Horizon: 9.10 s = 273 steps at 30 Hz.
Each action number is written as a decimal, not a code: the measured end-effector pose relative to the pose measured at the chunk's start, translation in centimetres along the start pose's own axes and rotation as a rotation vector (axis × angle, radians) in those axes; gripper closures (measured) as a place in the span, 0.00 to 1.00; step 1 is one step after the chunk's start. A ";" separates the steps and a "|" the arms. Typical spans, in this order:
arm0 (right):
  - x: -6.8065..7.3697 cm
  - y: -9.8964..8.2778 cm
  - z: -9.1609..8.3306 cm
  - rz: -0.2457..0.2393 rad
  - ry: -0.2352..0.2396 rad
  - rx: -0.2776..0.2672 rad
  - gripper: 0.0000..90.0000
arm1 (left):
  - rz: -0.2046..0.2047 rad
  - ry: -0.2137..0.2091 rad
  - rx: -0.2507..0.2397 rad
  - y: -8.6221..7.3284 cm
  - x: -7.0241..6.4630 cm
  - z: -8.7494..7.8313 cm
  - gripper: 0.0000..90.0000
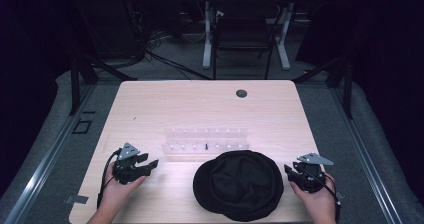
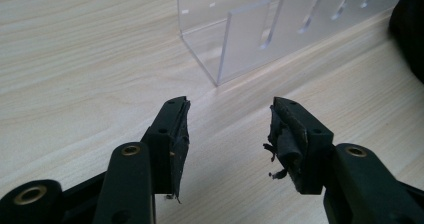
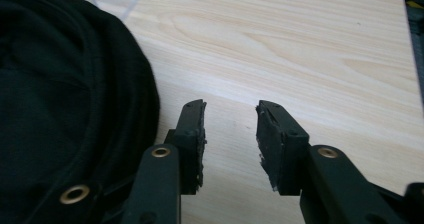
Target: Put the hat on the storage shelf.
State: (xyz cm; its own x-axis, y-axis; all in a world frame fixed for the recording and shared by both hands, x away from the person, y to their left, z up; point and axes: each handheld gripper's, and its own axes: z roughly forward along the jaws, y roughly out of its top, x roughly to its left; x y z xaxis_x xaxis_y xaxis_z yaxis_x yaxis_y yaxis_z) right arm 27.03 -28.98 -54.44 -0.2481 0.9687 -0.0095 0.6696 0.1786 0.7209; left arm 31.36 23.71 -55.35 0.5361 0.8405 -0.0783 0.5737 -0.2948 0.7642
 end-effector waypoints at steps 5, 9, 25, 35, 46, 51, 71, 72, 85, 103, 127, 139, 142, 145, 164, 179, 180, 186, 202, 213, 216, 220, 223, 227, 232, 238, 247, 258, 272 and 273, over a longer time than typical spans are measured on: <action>-0.1 0.2 -0.4 0.018 0.011 0.009 0.68 | -0.005 -0.004 0.000 0.0 -0.5 0.0 0.51; 0.3 1.0 -0.8 0.016 0.016 0.039 0.74 | 0.015 -0.016 0.012 0.0 -1.1 0.2 0.52; 1.6 5.2 -3.5 -0.034 0.055 0.215 0.76 | 0.024 -0.035 0.019 0.0 -1.5 0.5 0.54; 2.1 6.1 -3.7 -0.013 0.082 0.321 0.78 | 0.035 -0.045 0.017 0.0 -1.9 0.7 0.54; 2.0 7.6 -2.3 0.055 0.136 0.446 0.75 | 0.036 -0.053 0.027 0.1 -1.9 0.7 0.54; 2.3 7.6 -1.3 0.050 0.119 0.469 0.75 | 0.035 -0.054 0.027 0.1 -1.9 0.7 0.54; 1.8 6.9 1.8 0.077 0.184 0.612 0.79 | 0.038 -0.052 0.025 0.1 -1.9 0.9 0.54; 1.6 6.9 2.0 0.084 0.188 0.612 0.79 | 0.038 -0.052 0.025 0.1 -1.9 0.9 0.54; 0.9 7.2 3.7 0.130 0.221 0.702 0.76 | 0.034 -0.058 0.024 0.2 -1.8 0.8 0.54; 1.0 7.0 4.3 0.177 0.286 0.730 0.96 | 0.031 -0.057 0.026 0.2 -1.8 0.9 0.54; 0.6 7.4 2.4 0.208 0.286 0.729 0.98 | 0.033 -0.055 0.026 0.2 -1.8 0.9 0.54; 0.2 8.0 1.0 0.241 0.274 0.707 0.98 | 0.034 -0.054 0.025 0.1 -1.8 0.9 0.54; -0.2 8.3 0.5 0.223 0.290 0.740 0.98 | 0.033 -0.048 0.019 0.1 -1.9 0.9 0.54; -0.2 8.4 0.2 0.249 0.303 0.721 0.98 | 0.033 -0.054 0.028 0.1 -1.8 0.9 0.54; -0.2 10.1 -2.3 0.321 0.362 0.664 0.98 | 0.034 -0.043 0.020 0.1 -1.9 0.9 0.53; 0.2 11.4 -4.1 0.341 0.410 0.641 0.98 | 0.031 -0.051 0.029 0.1 -1.9 0.9 0.53; 0.3 11.5 -4.2 0.341 0.412 0.640 0.98 | 0.030 -0.046 0.024 0.1 -1.9 0.9 0.53; 0.6 12.2 -4.9 0.342 0.415 0.637 0.98 | 0.033 -0.054 0.026 0.1 -1.9 0.9 0.53; 0.9 13.9 -6.5 0.366 0.458 0.612 0.98 | 0.030 -0.051 0.022 0.1 -1.9 0.9 0.53; 1.1 14.6 -7.2 0.390 0.535 0.623 0.98 | 0.031 -0.055 0.029 0.1 -1.9 0.9 0.53; 1.3 14.8 -7.4 0.400 0.554 0.624 0.98 | 0.032 -0.052 0.026 0.1 -1.9 1.0 0.53; 1.4 14.9 -7.7 0.426 0.599 0.621 0.98 | 0.032 -0.054 0.028 0.1 -1.9 0.9 0.53; 1.6 15.1 -7.9 0.437 0.620 0.617 0.98 | 0.031 -0.054 0.026 0.1 -1.9 0.9 0.53; 1.4 15.3 -8.2 0.417 0.678 0.610 0.98 | 0.032 -0.050 0.024 0.1 -1.9 0.9 0.53; 1.8 15.6 -8.4 0.430 0.686 0.568 0.98 | 0.030 -0.053 0.025 0.1 -1.9 0.9 0.53; 1.9 15.9 -9.0 0.433 0.715 0.551 0.98 | 0.031 -0.052 0.024 0.1 -1.9 0.9 0.53; 1.5 16.3 -9.6 0.446 0.747 0.511 0.98 | 0.029 -0.048 0.021 0.1 -1.8 0.9 0.53; 0.6 17.1 -10.5 0.476 0.795 0.434 0.98 | 0.028 -0.044 0.019 0.1 -1.8 0.9 0.53; -0.2 19.2 -11.7 0.480 0.822 0.317 0.98 | 0.030 -0.047 0.019 0.1 -1.9 0.9 0.52; -0.1 19.4 -11.8 0.478 0.823 0.310 0.98 | 0.030 -0.047 0.019 0.1 -1.8 0.9 0.52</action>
State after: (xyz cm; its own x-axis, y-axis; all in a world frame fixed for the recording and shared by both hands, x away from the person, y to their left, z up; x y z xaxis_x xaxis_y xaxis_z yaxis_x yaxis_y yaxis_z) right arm 31.81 -27.69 -32.29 -0.2340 0.5503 0.8015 0.9495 -0.0479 0.3101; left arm 31.00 21.71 -55.69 0.5815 0.8089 -0.0863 0.5684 -0.3281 0.7545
